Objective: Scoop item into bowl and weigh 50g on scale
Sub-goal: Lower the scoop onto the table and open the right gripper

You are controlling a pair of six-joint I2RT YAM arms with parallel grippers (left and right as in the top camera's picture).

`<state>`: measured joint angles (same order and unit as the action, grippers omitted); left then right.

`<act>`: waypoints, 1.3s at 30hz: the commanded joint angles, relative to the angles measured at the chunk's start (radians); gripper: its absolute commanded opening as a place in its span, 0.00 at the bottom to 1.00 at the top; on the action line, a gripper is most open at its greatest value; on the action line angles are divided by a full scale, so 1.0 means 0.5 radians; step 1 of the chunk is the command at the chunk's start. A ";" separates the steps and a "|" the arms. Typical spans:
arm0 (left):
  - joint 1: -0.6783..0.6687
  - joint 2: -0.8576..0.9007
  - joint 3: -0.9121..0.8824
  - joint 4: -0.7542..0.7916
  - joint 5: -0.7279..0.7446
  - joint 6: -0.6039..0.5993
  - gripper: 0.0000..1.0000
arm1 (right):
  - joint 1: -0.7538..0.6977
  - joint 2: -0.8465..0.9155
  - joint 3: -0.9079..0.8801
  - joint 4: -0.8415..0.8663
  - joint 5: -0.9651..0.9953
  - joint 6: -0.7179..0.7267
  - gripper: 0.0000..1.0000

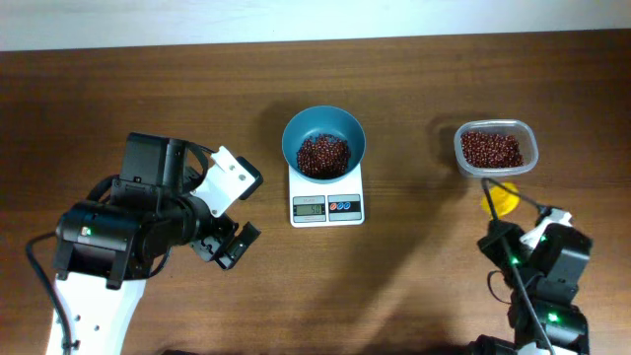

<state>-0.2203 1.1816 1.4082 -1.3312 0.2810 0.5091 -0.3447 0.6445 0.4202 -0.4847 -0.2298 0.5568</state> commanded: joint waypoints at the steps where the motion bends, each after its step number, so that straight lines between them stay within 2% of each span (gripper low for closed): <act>1: 0.009 -0.010 0.027 0.003 0.024 0.031 0.99 | -0.008 -0.017 -0.188 0.076 -0.219 -0.074 0.04; 8: 0.009 -0.010 0.027 0.003 0.024 0.031 0.99 | -0.008 -0.016 -0.430 0.362 -0.310 -0.089 0.04; 19: 0.009 -0.010 0.027 0.003 0.024 0.031 0.99 | -0.008 -0.016 -0.575 0.372 -0.250 -0.089 0.05; 21: 0.009 -0.010 0.027 0.003 0.024 0.031 0.99 | -0.008 -0.016 -0.575 0.381 -0.249 -0.088 0.16; 24: 0.009 -0.010 0.027 0.003 0.024 0.031 0.99 | -0.008 -0.016 -0.575 0.378 -0.193 -0.088 0.25; 28: 0.009 -0.010 0.027 0.003 0.024 0.031 0.99 | -0.008 -0.016 -0.575 0.381 -0.147 -0.088 0.54; 29: 0.009 -0.010 0.027 0.003 0.024 0.031 0.99 | -0.008 -0.016 -0.575 0.382 -0.144 -0.088 0.65; 31: 0.009 -0.010 0.027 0.003 0.024 0.031 0.99 | -0.008 -0.016 -0.569 0.388 -0.143 -0.088 0.99; 39: 0.009 -0.010 0.027 0.003 0.024 0.031 0.99 | -0.008 -0.016 -0.432 0.340 0.150 -0.041 0.99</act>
<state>-0.2203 1.1820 1.4082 -1.3315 0.2810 0.5091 -0.3443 0.6384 0.1474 -0.3061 -0.2447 0.5251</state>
